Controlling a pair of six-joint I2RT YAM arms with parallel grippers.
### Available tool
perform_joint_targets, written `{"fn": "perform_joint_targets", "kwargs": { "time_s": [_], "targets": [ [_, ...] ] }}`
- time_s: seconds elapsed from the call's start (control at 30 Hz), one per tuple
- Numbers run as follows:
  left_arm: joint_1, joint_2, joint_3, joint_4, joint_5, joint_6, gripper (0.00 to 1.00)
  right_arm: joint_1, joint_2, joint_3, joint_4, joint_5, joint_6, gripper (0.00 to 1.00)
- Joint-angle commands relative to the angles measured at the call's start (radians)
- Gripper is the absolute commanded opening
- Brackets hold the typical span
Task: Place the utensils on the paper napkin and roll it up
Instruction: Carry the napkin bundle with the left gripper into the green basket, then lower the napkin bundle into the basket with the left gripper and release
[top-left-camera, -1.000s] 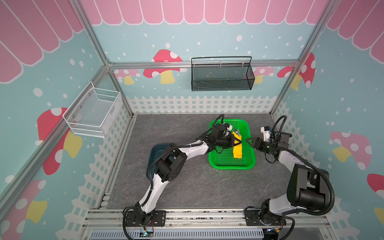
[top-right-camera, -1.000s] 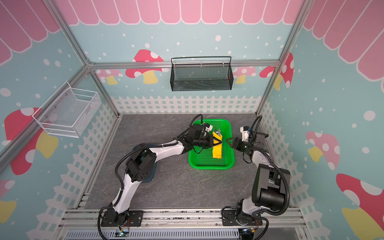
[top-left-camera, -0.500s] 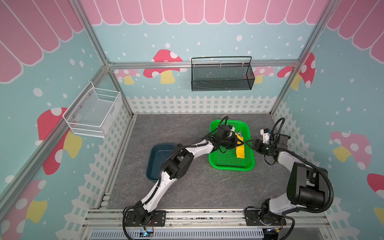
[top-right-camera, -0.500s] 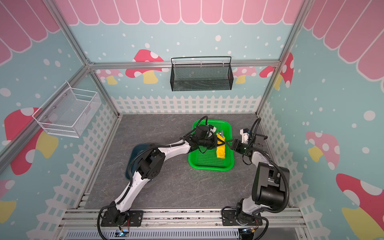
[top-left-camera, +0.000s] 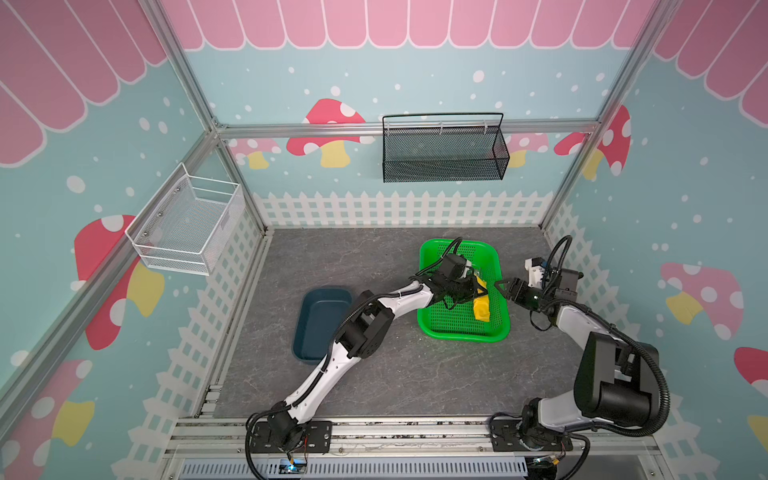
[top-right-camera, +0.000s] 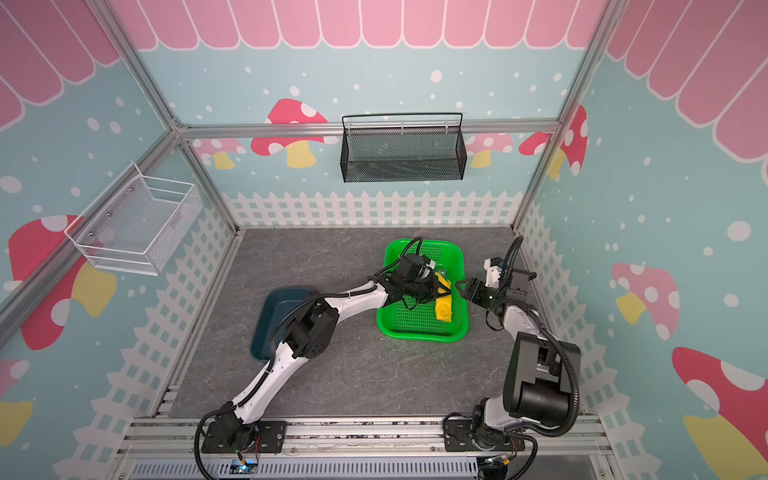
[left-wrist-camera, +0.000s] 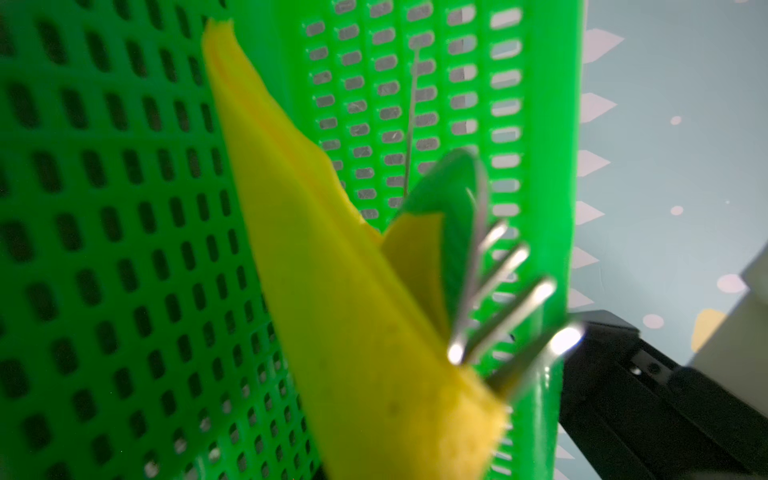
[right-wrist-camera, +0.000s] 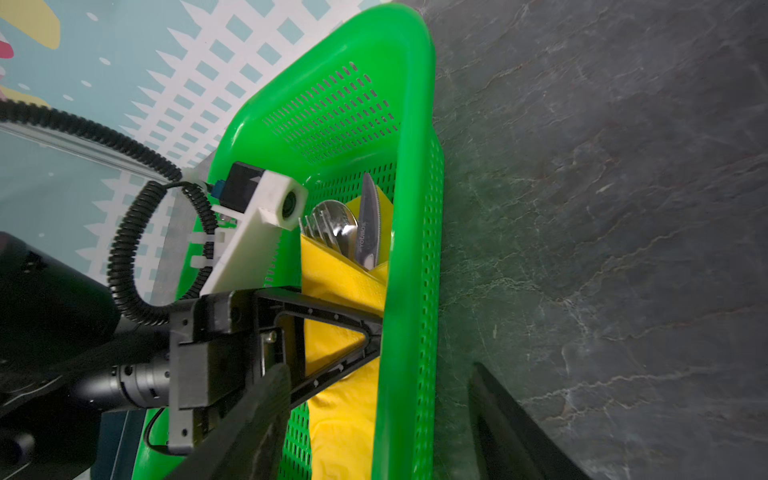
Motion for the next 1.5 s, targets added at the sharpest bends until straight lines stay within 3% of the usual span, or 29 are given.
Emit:
{"fn": "perform_joint_targets", "kwargs": {
  "time_s": [0.0, 0.83, 1.47],
  "targets": [
    [-0.009, 0.032, 0.067, -0.047, -0.025, 0.014, 0.08, 0.0, -0.036, -0.015, -0.021, 0.02, -0.012, 0.7],
    [-0.02, 0.103, 0.125, -0.183, -0.081, 0.016, 0.18, 0.001, -0.098, -0.018, -0.04, -0.041, -0.011, 0.7],
    [-0.022, 0.078, 0.178, -0.361, -0.168, 0.08, 0.45, 0.0, -0.154, -0.018, -0.042, -0.054, 0.009, 0.7]
  ]
}}
